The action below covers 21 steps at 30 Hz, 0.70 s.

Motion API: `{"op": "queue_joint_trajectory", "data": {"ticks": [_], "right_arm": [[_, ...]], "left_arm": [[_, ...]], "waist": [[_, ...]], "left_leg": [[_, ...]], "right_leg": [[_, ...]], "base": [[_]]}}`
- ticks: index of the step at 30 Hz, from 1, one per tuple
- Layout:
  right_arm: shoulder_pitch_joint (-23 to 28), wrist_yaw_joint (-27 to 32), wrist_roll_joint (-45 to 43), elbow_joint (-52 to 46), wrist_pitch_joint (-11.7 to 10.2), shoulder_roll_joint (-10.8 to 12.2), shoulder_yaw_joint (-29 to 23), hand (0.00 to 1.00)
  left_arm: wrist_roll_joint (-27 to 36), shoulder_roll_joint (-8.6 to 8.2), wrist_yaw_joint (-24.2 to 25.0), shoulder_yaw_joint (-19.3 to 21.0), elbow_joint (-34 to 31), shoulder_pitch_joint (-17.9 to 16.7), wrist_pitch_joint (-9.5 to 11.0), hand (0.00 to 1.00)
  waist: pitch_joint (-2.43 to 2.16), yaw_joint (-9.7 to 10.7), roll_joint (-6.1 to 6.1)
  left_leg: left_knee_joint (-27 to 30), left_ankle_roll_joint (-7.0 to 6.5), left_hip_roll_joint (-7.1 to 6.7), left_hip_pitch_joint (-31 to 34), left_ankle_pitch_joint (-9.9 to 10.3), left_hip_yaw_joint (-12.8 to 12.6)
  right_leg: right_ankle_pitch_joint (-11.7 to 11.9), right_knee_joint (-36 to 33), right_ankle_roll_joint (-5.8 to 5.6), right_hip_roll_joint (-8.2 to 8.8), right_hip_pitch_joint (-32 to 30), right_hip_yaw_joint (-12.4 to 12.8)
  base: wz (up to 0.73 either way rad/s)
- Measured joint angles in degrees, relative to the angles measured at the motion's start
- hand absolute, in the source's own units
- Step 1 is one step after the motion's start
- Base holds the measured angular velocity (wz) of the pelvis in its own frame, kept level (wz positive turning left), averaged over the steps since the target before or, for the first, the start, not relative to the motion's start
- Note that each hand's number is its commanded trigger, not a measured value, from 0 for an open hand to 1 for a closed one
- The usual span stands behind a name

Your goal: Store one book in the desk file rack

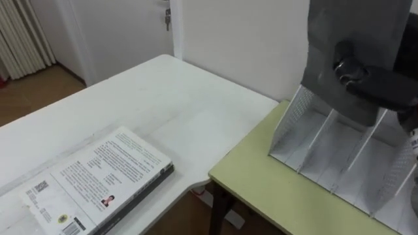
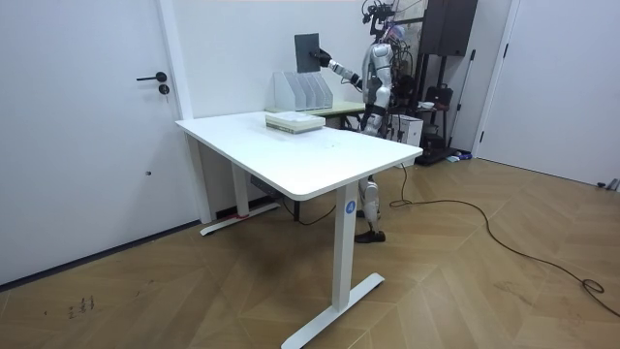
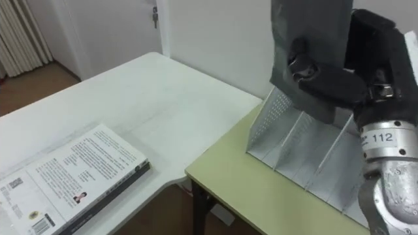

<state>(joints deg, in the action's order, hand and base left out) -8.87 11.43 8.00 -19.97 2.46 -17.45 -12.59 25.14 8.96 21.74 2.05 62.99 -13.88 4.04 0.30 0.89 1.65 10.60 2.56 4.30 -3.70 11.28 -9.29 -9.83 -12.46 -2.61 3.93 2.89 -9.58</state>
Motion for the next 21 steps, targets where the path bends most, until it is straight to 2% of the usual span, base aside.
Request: {"op": "queue_joint_trajectory", "data": {"ticks": [5,11,21], "right_arm": [[-0.2,9.3,-2.0,0.0,-0.2,0.2,-0.6,1.00],[-0.2,17.0,-4.7,0.0,-1.0,0.2,-0.6,1.00],[-0.2,25.0,-5.9,0.2,-3.2,0.1,-0.7,1.00]], "left_arm": [[-0.7,-0.56,-2.7,1.7,1.2,0.5,0.2,0.00],[-1.2,-0.58,-4.4,3.2,1.5,0.5,0.0,0.00],[-1.2,-0.58,-6.4,3.7,1.9,0.5,0.0,0.00]], "waist": [[-0.18,-1.6,0.23],[-0.38,-2.6,0.62],[-0.32,-2.6,0.77]], "left_leg": [[0.0,-0.01,0.12,0.0,0.0,0.1],[0.0,0.00,0.09,0.1,0.0,0.1],[0.1,0.03,0.09,-0.1,0.0,0.0]], "right_leg": [[0.0,0.0,0.00,0.07,0.2,-1.7],[0.1,0.8,0.18,0.10,0.5,-2.8],[0.1,0.8,0.21,0.17,0.6,-3.1]], "base": [[0.04],[-0.02],[0.00]]}}
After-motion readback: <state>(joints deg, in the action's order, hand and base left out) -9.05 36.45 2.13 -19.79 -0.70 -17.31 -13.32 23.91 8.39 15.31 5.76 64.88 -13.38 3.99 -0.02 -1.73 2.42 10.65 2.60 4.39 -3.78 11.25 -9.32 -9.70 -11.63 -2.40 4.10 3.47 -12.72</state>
